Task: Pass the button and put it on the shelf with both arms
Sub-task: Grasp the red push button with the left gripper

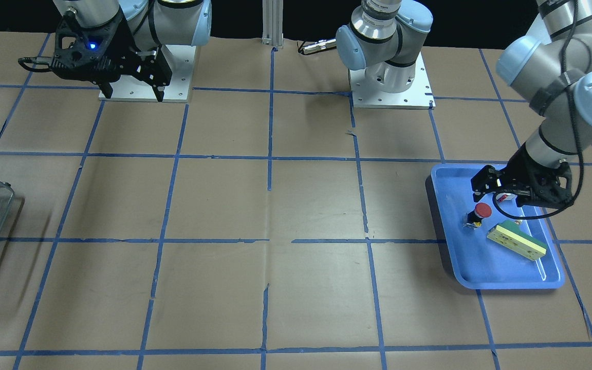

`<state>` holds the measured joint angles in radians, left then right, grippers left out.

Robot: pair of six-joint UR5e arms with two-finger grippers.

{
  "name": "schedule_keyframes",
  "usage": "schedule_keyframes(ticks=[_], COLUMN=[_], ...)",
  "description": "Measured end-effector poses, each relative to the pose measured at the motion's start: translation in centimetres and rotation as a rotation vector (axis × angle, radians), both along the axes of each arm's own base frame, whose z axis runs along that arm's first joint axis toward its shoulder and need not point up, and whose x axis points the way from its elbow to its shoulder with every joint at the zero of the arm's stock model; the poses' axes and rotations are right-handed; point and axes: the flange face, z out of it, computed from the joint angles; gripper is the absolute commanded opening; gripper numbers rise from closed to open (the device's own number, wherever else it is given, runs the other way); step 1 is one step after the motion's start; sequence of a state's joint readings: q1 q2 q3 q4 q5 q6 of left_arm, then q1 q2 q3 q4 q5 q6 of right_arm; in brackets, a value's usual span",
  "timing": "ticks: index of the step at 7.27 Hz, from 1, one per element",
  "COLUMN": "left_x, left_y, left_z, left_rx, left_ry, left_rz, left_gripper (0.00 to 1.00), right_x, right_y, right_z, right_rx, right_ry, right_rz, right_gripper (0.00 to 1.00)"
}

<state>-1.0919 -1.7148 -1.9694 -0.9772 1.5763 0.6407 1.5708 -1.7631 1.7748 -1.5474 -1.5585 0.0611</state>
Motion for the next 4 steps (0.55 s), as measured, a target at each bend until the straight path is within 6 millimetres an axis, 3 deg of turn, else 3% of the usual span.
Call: schedule_keyframes(ticks=[3, 4], left_x=[0.5, 0.5], left_y=[0.6, 0.5], left_z=[-4.8, -5.5], left_rx=[0.028, 0.036], left_ry=[0.014, 0.018], left_rz=[-0.030, -0.035], left_gripper=[1.00, 0.90], right_x=[0.0, 0.0], right_y=[0.0, 0.0], right_z=[0.1, 0.1], right_rx=[-0.003, -0.004], right_ry=[-0.001, -0.001], right_rz=[0.000, 0.000], right_gripper=[1.00, 1.00])
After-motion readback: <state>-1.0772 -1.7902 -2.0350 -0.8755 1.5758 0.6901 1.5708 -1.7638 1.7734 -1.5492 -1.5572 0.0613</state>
